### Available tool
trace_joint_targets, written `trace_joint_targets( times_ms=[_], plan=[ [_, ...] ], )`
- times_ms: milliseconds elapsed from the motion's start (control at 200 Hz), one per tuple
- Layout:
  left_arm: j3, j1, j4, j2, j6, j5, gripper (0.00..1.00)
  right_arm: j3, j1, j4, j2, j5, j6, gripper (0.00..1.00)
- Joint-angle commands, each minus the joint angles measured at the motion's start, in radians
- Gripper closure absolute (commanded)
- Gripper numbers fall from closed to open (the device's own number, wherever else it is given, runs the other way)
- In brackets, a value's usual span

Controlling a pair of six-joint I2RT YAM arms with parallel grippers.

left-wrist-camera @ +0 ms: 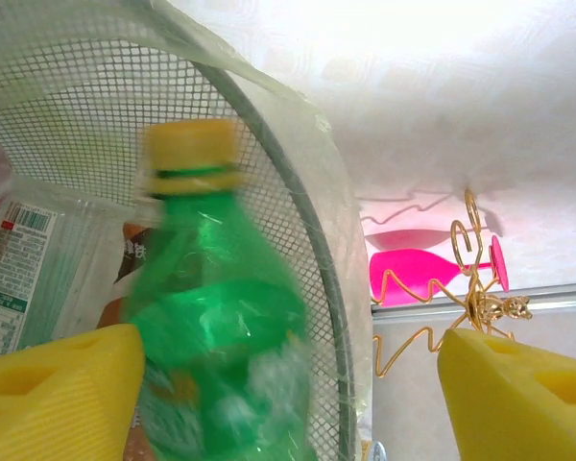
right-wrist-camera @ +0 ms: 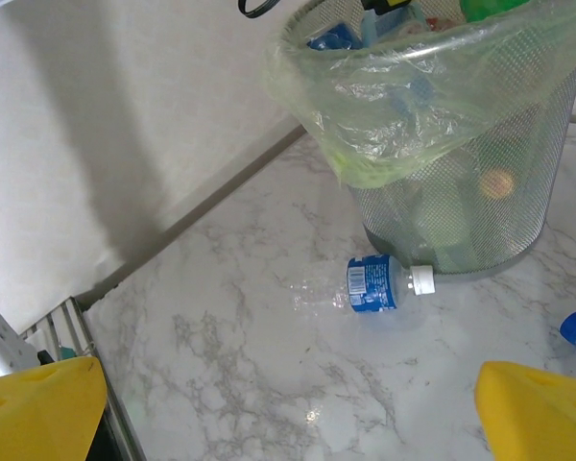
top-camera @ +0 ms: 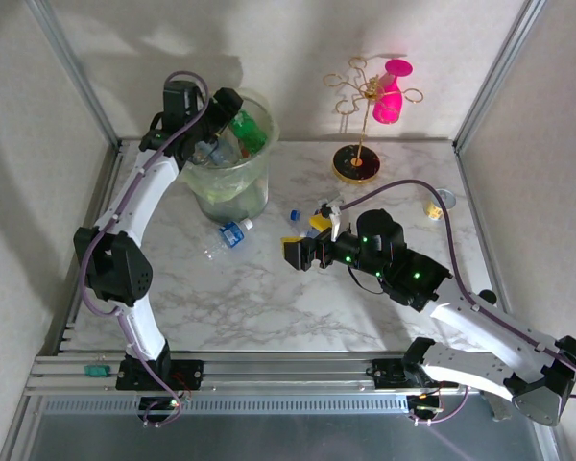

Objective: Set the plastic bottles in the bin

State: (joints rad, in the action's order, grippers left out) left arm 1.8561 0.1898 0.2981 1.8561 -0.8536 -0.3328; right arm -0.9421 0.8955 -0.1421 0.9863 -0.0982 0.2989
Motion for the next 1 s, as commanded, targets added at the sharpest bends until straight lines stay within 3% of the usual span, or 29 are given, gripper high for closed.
trace_joint_targets(
  times_ms=[0, 220, 496, 676, 811, 996],
  plan=[
    [0.031, -0.011, 0.062, 0.002, 0.005, 0.005, 0.18, 0.008, 0.01, 0.02, 0.008, -0.002, -0.002, 0.01],
    [0.068, -0.011, 0.08, -0.033, 0.011, 0.015, 0.17, 0.001, 0.009, 0.0, -0.008, 0.022, 0.003, 0.02],
    [0.014, 0.012, 0.054, -0.178, 0.032, 0.018, 0.18, -0.025, 0.01, -0.061, 0.01, 0.139, -0.004, 0.01],
    [-0.218, 0.097, -0.002, -0.368, 0.091, 0.092, 0.19, -0.047, 0.001, -0.121, 0.071, 0.267, 0.021, 0.01],
    [-0.425, 0.159, -0.046, -0.518, 0.124, 0.152, 0.19, -0.056, -0.033, -0.143, 0.129, 0.239, 0.039, 0.02],
    [-0.622, 0.166, 0.015, -0.67, 0.243, 0.237, 0.2, -0.077, -0.039, -0.148, 0.174, 0.23, 0.049, 0.03]
  ],
)
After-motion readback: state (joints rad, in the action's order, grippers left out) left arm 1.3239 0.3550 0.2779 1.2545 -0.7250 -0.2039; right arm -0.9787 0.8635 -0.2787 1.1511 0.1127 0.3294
